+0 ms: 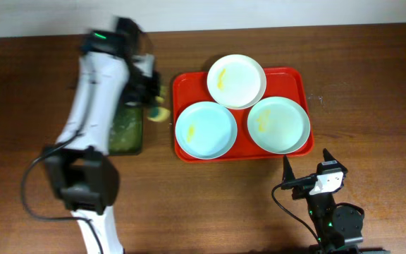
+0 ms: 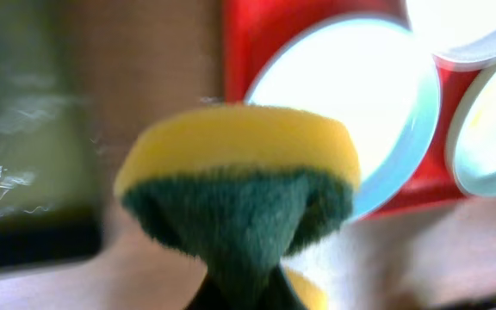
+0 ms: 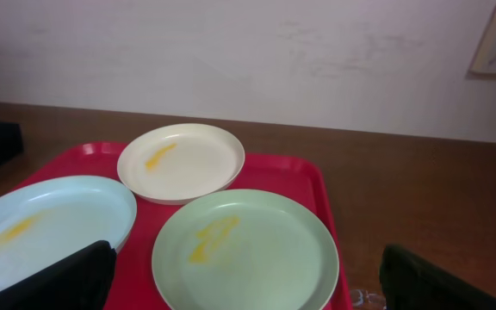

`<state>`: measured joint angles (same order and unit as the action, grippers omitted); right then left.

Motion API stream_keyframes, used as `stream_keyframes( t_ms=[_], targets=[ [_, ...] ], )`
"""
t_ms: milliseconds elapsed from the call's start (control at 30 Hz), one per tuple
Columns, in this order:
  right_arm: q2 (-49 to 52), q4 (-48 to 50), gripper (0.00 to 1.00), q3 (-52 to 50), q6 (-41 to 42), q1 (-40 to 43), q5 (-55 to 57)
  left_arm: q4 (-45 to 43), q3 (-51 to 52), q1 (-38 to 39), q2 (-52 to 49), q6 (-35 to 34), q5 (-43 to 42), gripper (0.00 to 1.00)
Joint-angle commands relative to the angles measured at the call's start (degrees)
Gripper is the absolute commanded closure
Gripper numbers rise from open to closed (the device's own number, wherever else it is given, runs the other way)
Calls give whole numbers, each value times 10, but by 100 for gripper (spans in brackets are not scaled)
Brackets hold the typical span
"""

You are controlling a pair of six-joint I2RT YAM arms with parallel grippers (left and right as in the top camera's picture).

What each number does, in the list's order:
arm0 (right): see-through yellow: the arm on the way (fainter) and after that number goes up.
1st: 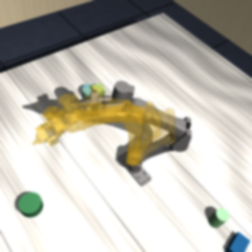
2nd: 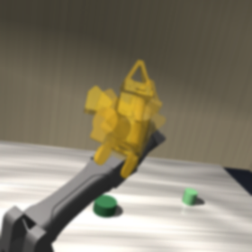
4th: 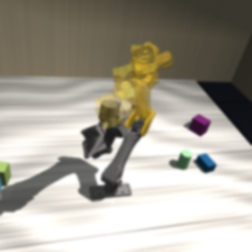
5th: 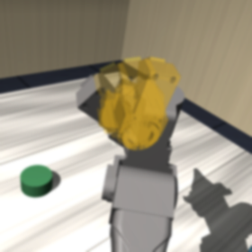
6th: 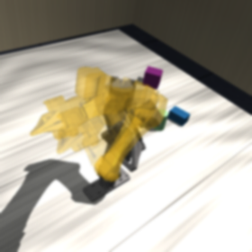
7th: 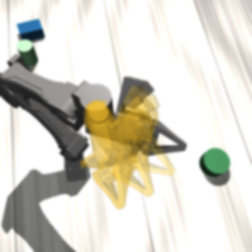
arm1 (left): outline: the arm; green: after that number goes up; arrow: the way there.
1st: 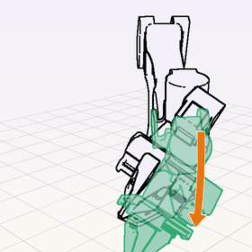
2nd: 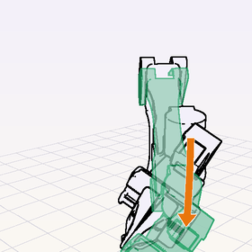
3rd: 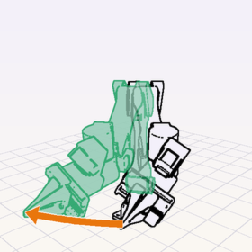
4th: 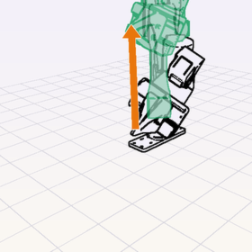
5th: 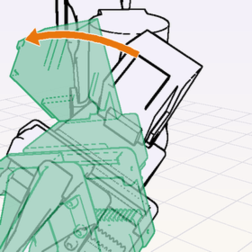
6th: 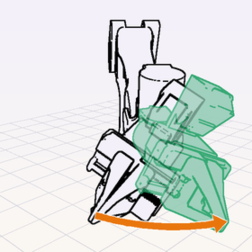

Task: Clean dirty plates on tray and stack at the side
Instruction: 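Carry the sponge with the left gripper onto the light blue plate, then grasp the light blue plate rim with the right gripper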

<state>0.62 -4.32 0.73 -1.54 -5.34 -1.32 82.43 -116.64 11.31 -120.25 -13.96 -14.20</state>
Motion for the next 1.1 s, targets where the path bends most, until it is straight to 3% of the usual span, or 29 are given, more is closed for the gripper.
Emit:
stream_keyframes(
  t_ms=[0, 67, 100, 133, 200, 233, 267, 333, 433, 467, 500, 633, 900, 1000, 1067],
  targets=[
    [-3, -2, 2, -4, 1, 3, 3, -141, 141, 103, 2, -94, -13, 100],
    [-3, -2, 2, -4, 1, 3, 3, -250, 207, 157, 2, -143, 14, 100],
    [-3, -2, 2, -4, 1, 3, 3, -277, 227, 186, 2, -178, 66, 100],
    [-3, -2, 2, -4, 1, 3, 3, -290, 238, 210, 2, -211, 125, 100],
    [-3, -2, 2, -4, 1, 3, 3, -299, 240, 234, 2, -214, 184, 100],
    [-3, -2, 2, -4, 1, 3, 3, -300, 240, 247, 1, -214, 222, 80],
    [-3, -2, 2, -4, 1, 3, 3, -300, 240, 251, 2, -214, 238, 47],
    [-3, -2, 2, -4, 1, 3, 3, -301, 228, 245, 4, -201, 235, 32],
    [-3, -2, 2, -4, 1, 3, 3, -187, 119, 200, 76, -183, 235, 25],
    [-3, -2, 2, -4, 1, 3, 3, -147, 95, 177, 107, -183, 235, 18],
    [-3, -2, 2, -4, 1, 3, 3, -99, 87, 145, 150, -183, 239, 1],
    [-3, -2, 2, -4, 1, 3, 3, 71, 96, 34, 196, -183, 279, 1],
    [-3, 0, 2, -4, 1, 3, 3, 21, 242, 9, 195, -168, 264, 1],
    [-2, 50, 2, -4, 210, 0, -236, 3, 245, 9, 195, -166, 264, 1],
    [-2, 200, 2, -4, 271, 0, -325, 4, 245, 9, 195, -166, 264, 1]
  ],
)
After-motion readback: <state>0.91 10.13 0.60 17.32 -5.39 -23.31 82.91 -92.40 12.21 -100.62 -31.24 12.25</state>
